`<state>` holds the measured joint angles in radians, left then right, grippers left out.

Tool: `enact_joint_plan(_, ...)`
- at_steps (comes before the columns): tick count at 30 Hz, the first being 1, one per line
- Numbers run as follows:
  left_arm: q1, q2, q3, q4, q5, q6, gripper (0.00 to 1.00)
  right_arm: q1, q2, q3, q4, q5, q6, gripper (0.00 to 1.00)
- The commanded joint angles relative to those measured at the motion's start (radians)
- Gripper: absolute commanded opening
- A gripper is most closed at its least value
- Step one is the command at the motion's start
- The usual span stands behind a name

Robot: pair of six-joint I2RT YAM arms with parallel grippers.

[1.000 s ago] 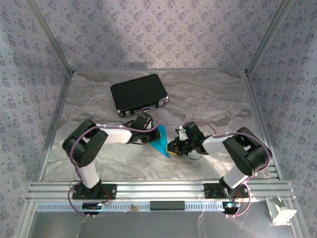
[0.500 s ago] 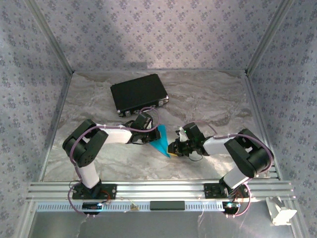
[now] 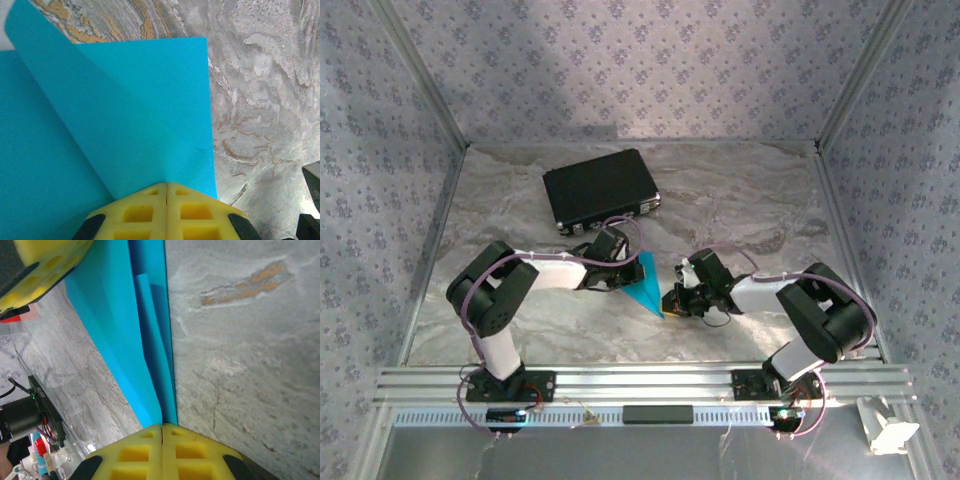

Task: Fold a paper plane with a square sheet of paper (pick it up from the middle)
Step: Fourth fold the wing at the center of the table.

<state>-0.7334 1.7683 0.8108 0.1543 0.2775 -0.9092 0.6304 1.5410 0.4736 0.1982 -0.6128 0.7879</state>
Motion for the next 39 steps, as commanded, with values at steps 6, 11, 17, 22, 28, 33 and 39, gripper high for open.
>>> enact_joint_plan(6,-0.004,0.030,-0.002,-0.076,-0.017,0.006,0.00,0.004,-0.040,-0.032,-0.153,0.044,-0.013,0.12)
enact_joint_plan(11,-0.004,0.031,-0.004,-0.072,-0.017,0.006,0.00,0.002,-0.029,-0.033,-0.166,0.042,-0.033,0.12)
enact_joint_plan(17,-0.003,0.029,-0.004,-0.074,-0.015,0.004,0.00,0.009,0.008,-0.043,-0.146,0.032,-0.025,0.03)
enact_joint_plan(22,-0.004,0.029,-0.004,-0.075,-0.015,0.006,0.00,0.010,-0.014,-0.041,-0.163,0.035,-0.025,0.04)
enact_joint_plan(28,-0.003,0.029,-0.007,-0.075,-0.015,0.006,0.00,0.011,-0.062,-0.042,-0.204,0.043,-0.036,0.11)
enact_joint_plan(33,-0.004,0.032,-0.004,-0.075,-0.014,0.003,0.00,0.018,-0.055,-0.052,-0.197,0.033,-0.026,0.06)
enact_joint_plan(39,-0.003,0.033,-0.004,-0.078,-0.016,0.001,0.00,0.027,-0.063,-0.062,-0.205,0.038,-0.022,0.07)
